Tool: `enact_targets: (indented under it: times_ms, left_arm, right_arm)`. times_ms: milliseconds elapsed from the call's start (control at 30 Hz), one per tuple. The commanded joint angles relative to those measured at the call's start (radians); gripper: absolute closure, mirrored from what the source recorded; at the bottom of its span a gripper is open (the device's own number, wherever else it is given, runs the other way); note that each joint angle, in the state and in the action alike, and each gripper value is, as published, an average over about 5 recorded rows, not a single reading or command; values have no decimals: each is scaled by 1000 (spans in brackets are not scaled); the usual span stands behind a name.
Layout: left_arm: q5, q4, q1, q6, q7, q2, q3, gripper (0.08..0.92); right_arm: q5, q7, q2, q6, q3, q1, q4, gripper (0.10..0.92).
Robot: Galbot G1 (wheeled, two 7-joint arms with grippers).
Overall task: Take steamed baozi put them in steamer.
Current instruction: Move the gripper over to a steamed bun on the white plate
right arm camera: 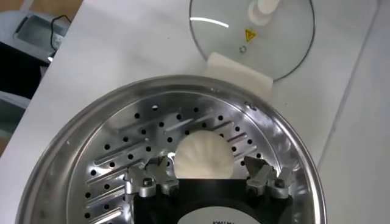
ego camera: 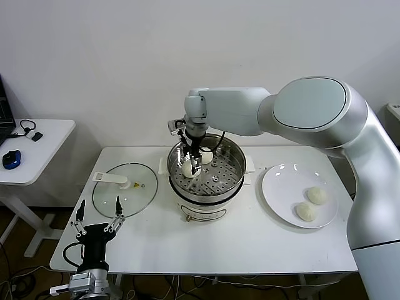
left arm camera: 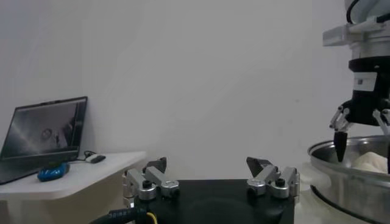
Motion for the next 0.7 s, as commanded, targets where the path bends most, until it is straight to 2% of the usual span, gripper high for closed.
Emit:
enact_targets:
  times_ms: [33, 400, 700]
  left_arm:
    - [3, -7, 4, 1, 0, -1, 2, 177]
    - [6, -12, 19, -2, -3, 1, 1, 177]
    - [26, -15, 30, -5, -4, -12, 9, 177]
  right_arm:
    - [4, -21, -100, 10, -9, 97, 93, 203]
    - [-94, -49, -377, 53, -43, 207, 289, 203]
    - [-235, -79, -610, 124, -68, 229, 354, 203]
